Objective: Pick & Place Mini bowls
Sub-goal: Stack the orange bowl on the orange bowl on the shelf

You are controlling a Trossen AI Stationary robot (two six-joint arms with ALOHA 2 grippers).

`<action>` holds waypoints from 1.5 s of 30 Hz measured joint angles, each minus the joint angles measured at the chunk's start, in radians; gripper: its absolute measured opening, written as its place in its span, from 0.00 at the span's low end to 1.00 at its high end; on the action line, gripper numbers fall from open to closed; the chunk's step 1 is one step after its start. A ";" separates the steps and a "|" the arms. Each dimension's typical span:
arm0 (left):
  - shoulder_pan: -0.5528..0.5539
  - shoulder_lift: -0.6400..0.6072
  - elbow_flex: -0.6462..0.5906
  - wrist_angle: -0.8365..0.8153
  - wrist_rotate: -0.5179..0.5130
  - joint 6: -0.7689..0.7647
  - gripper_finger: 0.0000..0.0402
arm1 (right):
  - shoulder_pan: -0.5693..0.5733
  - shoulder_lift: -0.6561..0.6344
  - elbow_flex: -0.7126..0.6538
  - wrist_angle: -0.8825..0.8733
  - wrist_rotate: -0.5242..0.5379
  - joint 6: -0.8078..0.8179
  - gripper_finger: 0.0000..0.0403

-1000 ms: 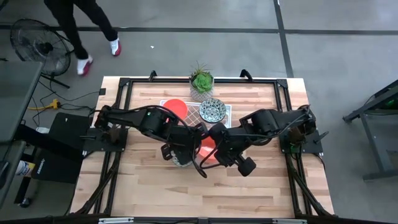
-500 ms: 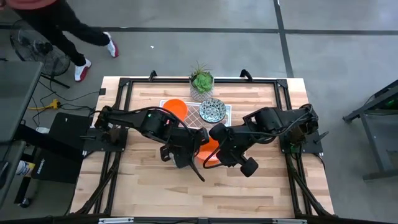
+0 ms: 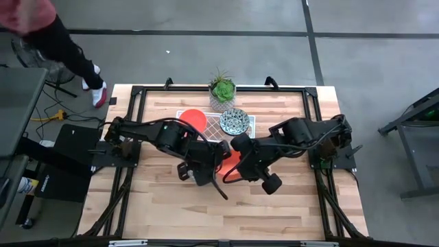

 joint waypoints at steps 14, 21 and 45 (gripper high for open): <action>0.002 -0.004 0.004 -0.056 -0.114 -0.076 0.00 | 0.001 -0.055 -0.003 0.000 0.170 0.102 0.45; 0.004 -0.004 0.004 -0.160 -0.222 -0.171 0.00 | -0.001 -0.158 -0.003 -0.003 0.292 0.224 0.46; 0.212 -0.099 -0.002 -0.157 -0.213 -0.398 0.00 | -0.002 -0.392 -0.221 -0.140 0.511 0.606 0.46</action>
